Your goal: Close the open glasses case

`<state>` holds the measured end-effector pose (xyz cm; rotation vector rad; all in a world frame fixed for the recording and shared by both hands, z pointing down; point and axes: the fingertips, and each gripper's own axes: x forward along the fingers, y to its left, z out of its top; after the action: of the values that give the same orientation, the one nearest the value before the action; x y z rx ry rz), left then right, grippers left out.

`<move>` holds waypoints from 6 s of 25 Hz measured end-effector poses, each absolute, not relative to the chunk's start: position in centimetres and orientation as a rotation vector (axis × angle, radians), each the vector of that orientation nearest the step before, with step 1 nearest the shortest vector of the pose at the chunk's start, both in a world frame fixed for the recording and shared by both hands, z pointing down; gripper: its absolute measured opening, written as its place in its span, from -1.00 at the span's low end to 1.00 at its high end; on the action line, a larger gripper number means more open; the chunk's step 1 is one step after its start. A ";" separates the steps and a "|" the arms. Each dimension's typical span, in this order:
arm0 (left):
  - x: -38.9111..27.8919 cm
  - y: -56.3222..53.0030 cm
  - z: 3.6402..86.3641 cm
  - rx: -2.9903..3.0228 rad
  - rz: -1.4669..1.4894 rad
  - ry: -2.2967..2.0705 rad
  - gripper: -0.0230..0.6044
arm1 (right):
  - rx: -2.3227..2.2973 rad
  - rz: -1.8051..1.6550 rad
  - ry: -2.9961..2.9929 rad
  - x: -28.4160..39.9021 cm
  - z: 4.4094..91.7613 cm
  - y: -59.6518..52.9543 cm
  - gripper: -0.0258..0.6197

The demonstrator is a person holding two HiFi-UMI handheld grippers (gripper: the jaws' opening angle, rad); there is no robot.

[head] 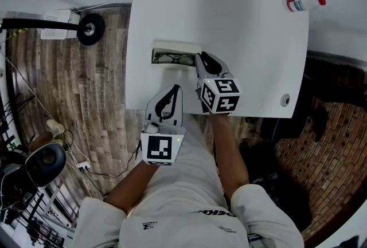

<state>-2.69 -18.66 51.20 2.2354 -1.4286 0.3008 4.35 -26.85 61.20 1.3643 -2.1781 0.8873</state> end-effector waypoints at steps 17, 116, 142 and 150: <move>-3.1 -18.4 50.7 2.247 0.302 -1.438 -0.93 | 1.348 0.840 -2.147 4.2 61.3 -25.4 -0.75; -7.5 -15.4 40.6 2.324 0.180 -1.516 -0.93 | 1.537 0.799 -2.345 3.8 46.3 -18.5 -0.93; -9.0 -13.6 31.2 2.489 0.101 -1.548 -0.93 | 1.657 0.499 -2.551 1.0 33.0 -13.8 -0.93; -8.6 -13.9 30.2 2.513 0.078 -1.547 -0.94 | 1.671 0.438 -2.583 1.0 31.4 -14.1 -0.93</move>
<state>-8.56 -13.87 30.23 2.5134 -1.5474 0.0782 1.05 -14.13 31.40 1.6715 -2.5830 0.4377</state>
